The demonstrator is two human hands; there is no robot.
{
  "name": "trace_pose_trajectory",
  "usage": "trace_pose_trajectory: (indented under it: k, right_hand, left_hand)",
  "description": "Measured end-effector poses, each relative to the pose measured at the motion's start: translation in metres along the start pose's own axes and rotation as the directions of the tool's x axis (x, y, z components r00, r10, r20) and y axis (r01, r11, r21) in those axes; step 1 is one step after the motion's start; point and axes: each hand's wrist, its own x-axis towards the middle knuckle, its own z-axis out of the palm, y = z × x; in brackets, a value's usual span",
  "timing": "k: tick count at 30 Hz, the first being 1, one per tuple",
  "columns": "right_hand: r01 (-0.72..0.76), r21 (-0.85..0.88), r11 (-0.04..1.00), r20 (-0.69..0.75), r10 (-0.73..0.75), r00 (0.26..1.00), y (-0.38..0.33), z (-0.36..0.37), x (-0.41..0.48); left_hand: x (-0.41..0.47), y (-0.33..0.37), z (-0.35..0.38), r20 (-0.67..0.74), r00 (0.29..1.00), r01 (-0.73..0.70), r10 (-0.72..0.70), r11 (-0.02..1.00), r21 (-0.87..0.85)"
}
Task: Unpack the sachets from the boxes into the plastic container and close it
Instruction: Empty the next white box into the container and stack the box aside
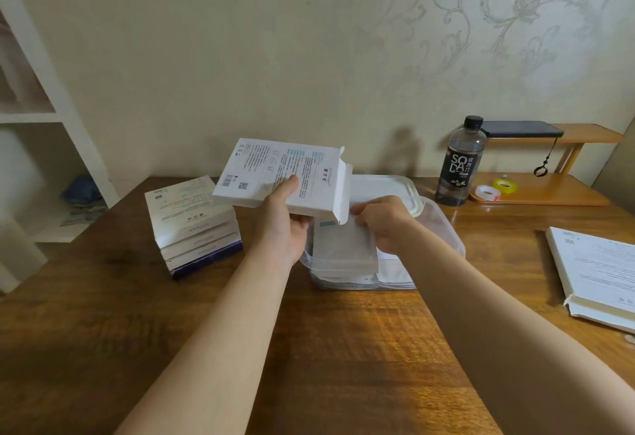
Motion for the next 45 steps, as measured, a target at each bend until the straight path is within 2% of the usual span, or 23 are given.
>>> trace_pose_trajectory:
  k: [2, 4, 7, 9, 15, 17, 22, 26, 29, 32, 34, 38, 42, 45]
  right_hand:
    - [-0.011, -0.072, 0.997, 0.023, 0.013, 1.0, 0.0, -0.001, 0.0]
    - [0.015, -0.237, 0.971, 0.049, -0.003, 0.999, -0.001, -0.004, -0.002]
    - [0.153, -0.532, 0.833, 0.123, -0.103, 0.987, -0.004, -0.01, -0.008]
    - [0.227, -0.624, 0.748, 0.167, -0.156, 0.974, -0.005, -0.012, -0.009]
    - [0.281, -0.708, 0.648, 0.189, -0.21, 0.959, 0.004, -0.019, 0.001]
    - [0.306, -0.752, 0.584, 0.224, -0.211, 0.952, 0.007, -0.02, 0.004]
    - [0.453, -0.859, 0.24, 0.398, -0.245, 0.884, 0.001, -0.025, -0.002]
    - [0.589, -0.779, 0.214, 0.573, -0.137, 0.808, -0.004, -0.026, -0.005]
    - [0.623, -0.774, 0.115, 0.623, -0.034, 0.781, 0.005, -0.017, 0.002]
    - [0.612, -0.771, 0.174, 0.626, 0.036, 0.779, 0.013, -0.013, 0.01]
    - [0.597, -0.783, 0.175, 0.615, 0.074, 0.785, 0.016, -0.013, 0.014]
    - [0.466, -0.807, 0.361, 0.539, 0.13, 0.832, 0.02, -0.008, 0.019]
    - [0.401, -0.793, 0.459, 0.515, 0.151, 0.844, 0.022, -0.003, 0.018]
    - [0.366, -0.788, 0.495, 0.501, 0.17, 0.848, 0.026, -0.001, 0.025]
  left_hand:
    - [0.0, -0.001, 0.003, 0.029, 0.999, 0.015, -0.016, 1.0, 0.024]
    - [0.001, -0.003, 0.003, 0.038, 0.999, 0.024, -0.025, 0.999, 0.038]
    - [0.001, -0.004, 0.003, 0.039, 0.999, 0.018, -0.021, 0.998, 0.058]
    - [0.001, -0.005, 0.004, 0.047, 0.999, 0.012, -0.016, 0.997, 0.078]
    - [-0.001, -0.008, 0.007, 0.061, 0.998, -0.006, -0.003, 0.989, 0.147]
    - [-0.001, -0.009, 0.006, 0.066, 0.998, -0.012, 0.001, 0.988, 0.155]
    - [0.001, -0.009, 0.003, 0.07, 0.998, -0.007, -0.005, 0.986, 0.167]
    - [0.003, -0.009, 0.001, 0.071, 0.997, -0.005, -0.007, 0.985, 0.171]
    - [0.005, -0.009, -0.002, 0.076, 0.997, -0.009, -0.004, 0.984, 0.178]
    - [0.007, -0.01, -0.004, 0.083, 0.997, -0.008, -0.008, 0.981, 0.193]
    - [0.007, -0.01, -0.004, 0.094, 0.996, -0.008, -0.013, 0.977, 0.214]
    - [0.008, -0.011, -0.003, 0.103, 0.994, -0.007, -0.019, 0.97, 0.245]
    - [0.01, -0.012, -0.004, 0.108, 0.994, -0.007, -0.022, 0.965, 0.264]
    - [0.008, -0.012, -0.002, 0.116, 0.993, -0.006, -0.025, 0.964, 0.265]
